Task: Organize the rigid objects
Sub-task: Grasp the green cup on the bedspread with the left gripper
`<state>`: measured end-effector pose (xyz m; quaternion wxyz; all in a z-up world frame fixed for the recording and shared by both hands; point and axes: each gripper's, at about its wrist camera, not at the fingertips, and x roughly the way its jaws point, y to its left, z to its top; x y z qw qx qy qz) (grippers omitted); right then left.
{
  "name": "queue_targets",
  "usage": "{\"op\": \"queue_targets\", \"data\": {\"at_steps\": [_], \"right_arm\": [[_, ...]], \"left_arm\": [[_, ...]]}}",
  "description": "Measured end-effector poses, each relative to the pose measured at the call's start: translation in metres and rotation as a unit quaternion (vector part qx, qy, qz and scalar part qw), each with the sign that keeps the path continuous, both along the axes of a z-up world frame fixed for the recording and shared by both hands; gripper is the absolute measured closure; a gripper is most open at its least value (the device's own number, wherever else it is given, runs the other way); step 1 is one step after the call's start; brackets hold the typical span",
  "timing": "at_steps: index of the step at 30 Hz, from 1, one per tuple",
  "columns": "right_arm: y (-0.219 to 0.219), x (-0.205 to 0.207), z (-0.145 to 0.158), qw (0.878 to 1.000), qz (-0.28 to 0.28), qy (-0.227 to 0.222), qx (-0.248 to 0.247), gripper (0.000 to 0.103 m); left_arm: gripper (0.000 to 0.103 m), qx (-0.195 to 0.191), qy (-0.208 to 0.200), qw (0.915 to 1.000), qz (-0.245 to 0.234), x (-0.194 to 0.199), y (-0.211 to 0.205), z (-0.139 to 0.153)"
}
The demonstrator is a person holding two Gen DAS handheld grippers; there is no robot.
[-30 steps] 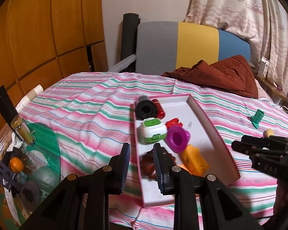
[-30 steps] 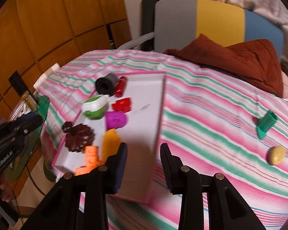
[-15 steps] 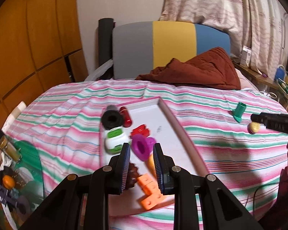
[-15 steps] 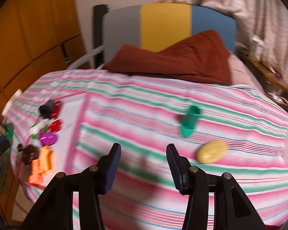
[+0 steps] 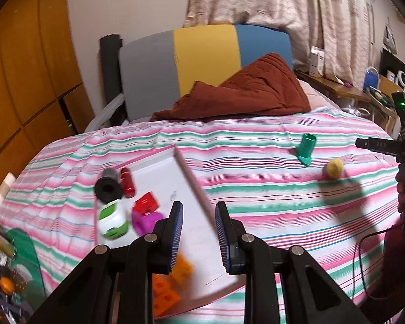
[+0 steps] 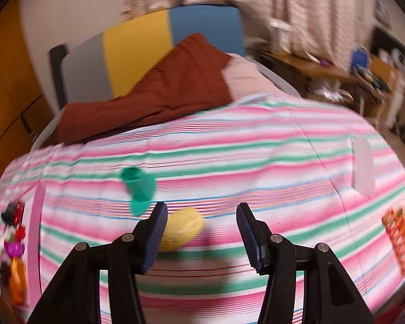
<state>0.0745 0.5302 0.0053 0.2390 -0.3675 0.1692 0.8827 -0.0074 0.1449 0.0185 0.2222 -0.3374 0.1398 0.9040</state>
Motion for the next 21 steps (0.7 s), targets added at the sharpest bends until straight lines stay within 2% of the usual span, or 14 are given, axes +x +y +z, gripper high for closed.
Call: {"op": "queue_targets", "data": {"at_steps": [3, 6, 13, 14, 15, 16, 21], "right_arm": [[0.018, 0.007, 0.000, 0.999, -0.036, 0.013, -0.035, 0.049], [0.025, 0.014, -0.001, 0.997, -0.061, 0.017, -0.043, 0.049], [0.039, 0.024, -0.003, 0.992, -0.092, 0.029, -0.082, 0.046], [0.039, 0.026, -0.002, 0.992, -0.094, 0.031, -0.085, 0.044], [0.040, 0.027, -0.002, 0.991, -0.096, 0.032, -0.088, 0.043], [0.041, 0.028, -0.002, 0.991, -0.097, 0.033, -0.091, 0.042], [0.042, 0.027, -0.006, 0.989, -0.093, 0.031, -0.108, 0.041]], "left_arm": [[0.079, -0.002, -0.009, 0.9997, -0.020, -0.001, 0.023, -0.004], [0.079, -0.002, -0.021, 0.9988, -0.043, 0.000, 0.047, -0.009], [0.078, 0.009, -0.068, 0.9933, -0.093, -0.011, 0.102, -0.024], [0.075, 0.008, -0.073, 0.9925, -0.097, -0.014, 0.109, -0.026], [0.066, 0.009, -0.079, 0.9914, -0.105, -0.017, 0.116, -0.028], [0.063, 0.013, -0.087, 0.9894, -0.115, -0.021, 0.126, -0.032], [0.060, 0.008, -0.107, 0.9852, -0.133, -0.036, 0.167, -0.046]]}}
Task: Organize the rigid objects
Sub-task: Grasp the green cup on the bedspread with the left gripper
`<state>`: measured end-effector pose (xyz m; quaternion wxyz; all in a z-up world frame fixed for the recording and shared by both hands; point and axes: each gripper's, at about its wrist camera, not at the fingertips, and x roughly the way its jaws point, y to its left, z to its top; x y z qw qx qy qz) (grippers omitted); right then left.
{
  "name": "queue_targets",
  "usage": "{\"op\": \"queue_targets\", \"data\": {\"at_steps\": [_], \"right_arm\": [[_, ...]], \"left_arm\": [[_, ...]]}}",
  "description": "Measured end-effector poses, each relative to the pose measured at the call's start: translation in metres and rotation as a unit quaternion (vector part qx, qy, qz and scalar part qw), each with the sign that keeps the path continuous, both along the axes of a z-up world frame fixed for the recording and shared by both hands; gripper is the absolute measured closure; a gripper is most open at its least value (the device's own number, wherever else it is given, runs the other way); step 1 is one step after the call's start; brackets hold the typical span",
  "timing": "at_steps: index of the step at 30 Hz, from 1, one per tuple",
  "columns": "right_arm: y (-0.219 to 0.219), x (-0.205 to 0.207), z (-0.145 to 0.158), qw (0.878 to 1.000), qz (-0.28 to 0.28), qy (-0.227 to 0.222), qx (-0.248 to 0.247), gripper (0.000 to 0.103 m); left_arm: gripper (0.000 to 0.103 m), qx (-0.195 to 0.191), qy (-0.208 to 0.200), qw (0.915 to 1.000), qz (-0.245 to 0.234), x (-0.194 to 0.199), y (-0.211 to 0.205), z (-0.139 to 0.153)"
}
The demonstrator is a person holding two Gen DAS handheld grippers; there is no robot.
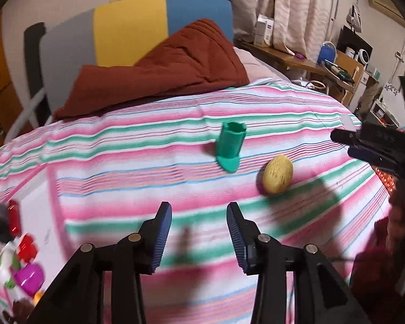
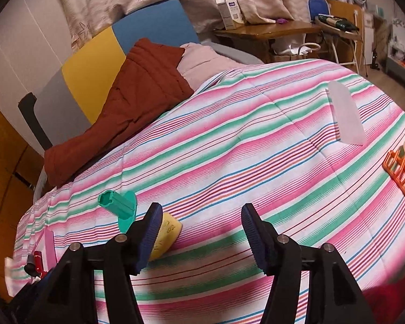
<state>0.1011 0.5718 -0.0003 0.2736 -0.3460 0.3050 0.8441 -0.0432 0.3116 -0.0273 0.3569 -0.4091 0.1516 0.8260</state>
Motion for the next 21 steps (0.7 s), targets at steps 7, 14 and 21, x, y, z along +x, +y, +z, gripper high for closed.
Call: {"op": "queue_targets", "data": {"at_steps": [7, 14, 21], "right_arm": [[0.006, 0.003, -0.004, 1.000, -0.010, 0.003, -0.020, 0.041], [0.011, 0.002, -0.008, 0.999, -0.013, 0.007, -0.044, 0.040], [0.009, -0.002, -0.012, 0.999, -0.006, -0.003, -0.045, 0.039]], "left_arm": [[0.054, 0.009, 0.006, 0.9995, -0.030, -0.019, 0.057, -0.005], [0.019, -0.001, 0.010, 0.9996, -0.028, -0.043, 0.103, -0.023], [0.068, -0.011, -0.034, 0.9993, 0.006, -0.074, 0.107, -0.047]]}}
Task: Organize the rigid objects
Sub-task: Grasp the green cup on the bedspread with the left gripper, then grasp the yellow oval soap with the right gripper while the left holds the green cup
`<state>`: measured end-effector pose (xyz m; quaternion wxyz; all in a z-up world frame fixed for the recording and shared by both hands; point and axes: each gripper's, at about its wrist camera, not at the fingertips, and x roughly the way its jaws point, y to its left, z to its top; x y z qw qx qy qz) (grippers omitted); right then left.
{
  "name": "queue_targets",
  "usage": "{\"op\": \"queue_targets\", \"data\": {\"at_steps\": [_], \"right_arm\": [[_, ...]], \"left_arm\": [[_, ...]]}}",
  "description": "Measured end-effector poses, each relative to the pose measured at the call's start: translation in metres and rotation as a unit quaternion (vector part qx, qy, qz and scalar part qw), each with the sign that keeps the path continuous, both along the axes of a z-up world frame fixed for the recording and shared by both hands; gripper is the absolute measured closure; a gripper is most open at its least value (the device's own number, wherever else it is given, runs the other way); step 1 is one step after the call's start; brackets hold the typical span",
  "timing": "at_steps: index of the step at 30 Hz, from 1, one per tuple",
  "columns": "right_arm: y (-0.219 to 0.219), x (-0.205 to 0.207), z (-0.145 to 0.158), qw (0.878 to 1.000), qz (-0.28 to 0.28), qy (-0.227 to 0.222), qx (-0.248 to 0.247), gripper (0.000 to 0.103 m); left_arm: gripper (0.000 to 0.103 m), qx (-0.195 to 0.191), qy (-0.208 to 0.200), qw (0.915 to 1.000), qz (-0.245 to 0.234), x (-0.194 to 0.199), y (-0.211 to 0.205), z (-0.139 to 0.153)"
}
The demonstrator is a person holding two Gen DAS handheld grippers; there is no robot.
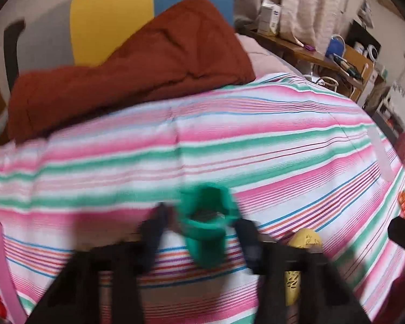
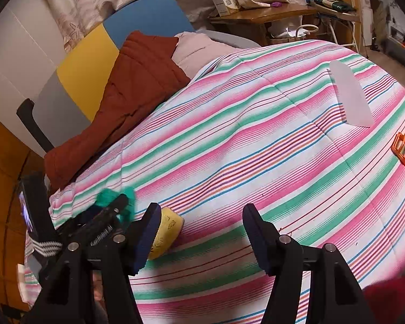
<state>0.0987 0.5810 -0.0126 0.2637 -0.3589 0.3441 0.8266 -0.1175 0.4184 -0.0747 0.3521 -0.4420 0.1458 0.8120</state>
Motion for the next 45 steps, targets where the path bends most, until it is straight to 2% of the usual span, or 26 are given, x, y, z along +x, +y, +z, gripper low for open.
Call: {"op": "queue_targets", "data": {"at_steps": [3, 16, 22, 27, 32, 34, 35, 37, 39, 42, 45], "right_arm": [[-0.003, -0.004, -0.001, 1.000, 0.010, -0.009, 0.009, 0.039], [-0.033, -0.035, -0.019, 0.993, 0.102, -0.050, 0.021, 0.039], [-0.047, -0.052, -0.028, 0.989, 0.134, -0.056, 0.016, 0.039], [-0.052, -0.067, -0.036, 0.988, 0.138, -0.061, 0.015, 0.033], [-0.057, -0.086, -0.051, 0.985, 0.143, -0.087, 0.038, 0.032], [-0.059, -0.091, -0.057, 0.983, 0.147, -0.098, 0.048, 0.044], [-0.064, -0.094, -0.057, 0.979, 0.151, -0.113, 0.075, 0.056], [-0.077, -0.097, -0.057, 0.970, 0.185, -0.122, 0.097, 0.057], [-0.088, -0.099, -0.057, 0.965, 0.211, -0.118, 0.099, 0.057], [-0.114, -0.105, -0.058, 0.949, 0.264, -0.118, 0.125, 0.057], [-0.126, -0.106, -0.060, 0.940, 0.290, -0.119, 0.137, 0.057]], "left_arm": [[0.068, 0.030, -0.014, 0.9994, -0.005, 0.003, -0.021, 0.001], [0.068, 0.030, 0.019, 0.9993, 0.012, 0.079, -0.121, 0.008], [0.068, 0.036, 0.031, 0.9989, 0.005, 0.111, -0.143, 0.016], [0.068, 0.045, 0.044, 0.9980, -0.001, 0.127, -0.162, 0.030], [0.068, 0.054, 0.050, 0.9973, 0.001, 0.138, -0.176, 0.039], [0.068, 0.055, 0.053, 0.9971, 0.004, 0.140, -0.180, 0.042], [0.068, 0.054, 0.056, 0.9969, 0.006, 0.141, -0.183, 0.043], [0.068, 0.057, 0.058, 0.9966, 0.013, 0.142, -0.187, 0.044], [0.068, 0.060, 0.055, 0.9965, 0.020, 0.142, -0.192, 0.046], [0.068, 0.063, 0.061, 0.9959, 0.023, 0.145, -0.197, 0.050], [0.068, 0.066, 0.069, 0.9951, 0.024, 0.148, -0.203, 0.056]]}}
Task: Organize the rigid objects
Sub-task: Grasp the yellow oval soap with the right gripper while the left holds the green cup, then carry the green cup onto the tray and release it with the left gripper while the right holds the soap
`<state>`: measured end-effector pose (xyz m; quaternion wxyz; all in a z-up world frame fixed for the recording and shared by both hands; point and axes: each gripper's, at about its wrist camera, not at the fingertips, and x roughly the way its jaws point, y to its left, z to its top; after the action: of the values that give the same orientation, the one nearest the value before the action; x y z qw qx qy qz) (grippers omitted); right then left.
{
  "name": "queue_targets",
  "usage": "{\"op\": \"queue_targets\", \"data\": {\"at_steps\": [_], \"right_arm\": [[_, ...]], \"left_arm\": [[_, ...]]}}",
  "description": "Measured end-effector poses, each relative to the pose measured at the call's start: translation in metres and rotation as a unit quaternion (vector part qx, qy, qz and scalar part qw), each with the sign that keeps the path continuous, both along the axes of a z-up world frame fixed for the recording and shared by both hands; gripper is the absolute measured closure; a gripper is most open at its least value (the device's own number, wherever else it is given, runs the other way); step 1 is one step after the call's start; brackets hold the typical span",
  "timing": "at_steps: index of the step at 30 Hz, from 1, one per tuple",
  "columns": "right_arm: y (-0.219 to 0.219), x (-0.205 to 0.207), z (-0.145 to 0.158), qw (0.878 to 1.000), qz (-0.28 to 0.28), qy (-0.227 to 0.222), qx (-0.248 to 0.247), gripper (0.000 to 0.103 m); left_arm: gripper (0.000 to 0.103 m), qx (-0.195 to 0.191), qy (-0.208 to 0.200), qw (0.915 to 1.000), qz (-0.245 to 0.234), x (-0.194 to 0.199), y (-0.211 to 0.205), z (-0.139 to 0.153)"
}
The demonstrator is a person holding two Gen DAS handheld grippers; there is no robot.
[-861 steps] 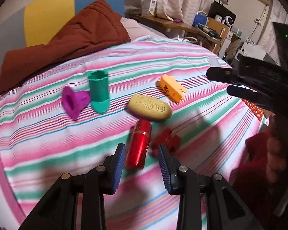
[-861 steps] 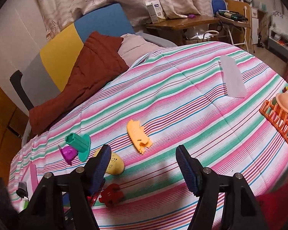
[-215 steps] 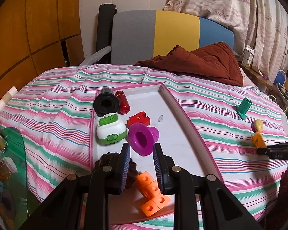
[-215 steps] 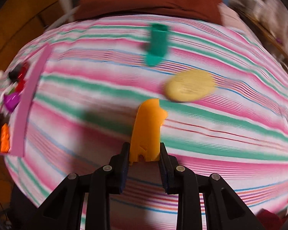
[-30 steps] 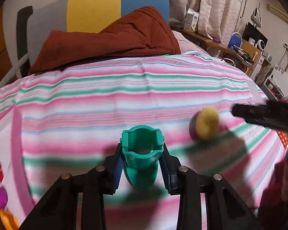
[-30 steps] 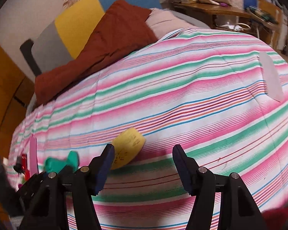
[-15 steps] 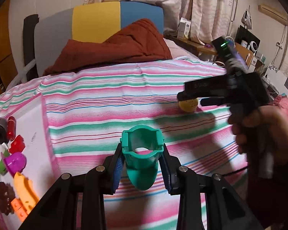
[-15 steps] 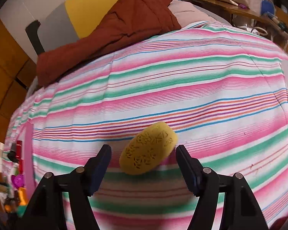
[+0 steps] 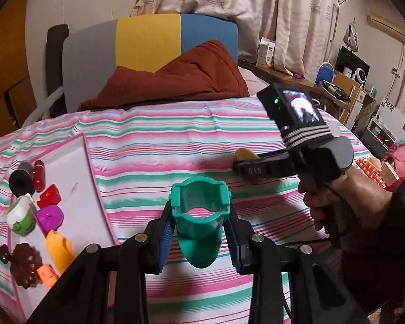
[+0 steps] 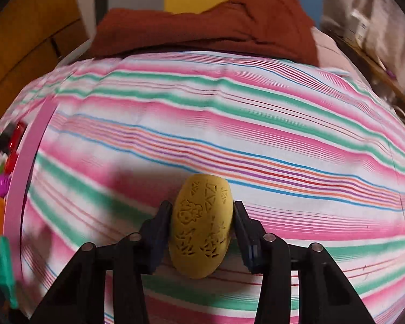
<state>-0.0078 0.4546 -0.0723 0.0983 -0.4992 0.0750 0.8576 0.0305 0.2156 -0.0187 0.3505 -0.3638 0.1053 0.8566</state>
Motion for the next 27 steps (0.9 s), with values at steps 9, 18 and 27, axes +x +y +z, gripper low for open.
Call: {"op": "queue_targets", "data": {"at_steps": [9, 18, 27], "right_arm": [[0.003, 0.003, -0.003, 1.000, -0.001, -0.001, 0.001, 0.058], [-0.001, -0.002, -0.005, 1.000, 0.007, -0.001, 0.022, 0.059], [-0.007, -0.001, -0.005, 0.999, 0.016, 0.000, 0.045, 0.059]], "left_arm": [[0.068, 0.003, 0.009, 0.9998, 0.019, 0.004, -0.021, 0.012], [0.068, 0.002, 0.010, 0.9984, 0.056, -0.003, -0.053, 0.018], [0.068, 0.005, 0.021, 0.9933, 0.113, -0.023, -0.087, 0.027]]}}
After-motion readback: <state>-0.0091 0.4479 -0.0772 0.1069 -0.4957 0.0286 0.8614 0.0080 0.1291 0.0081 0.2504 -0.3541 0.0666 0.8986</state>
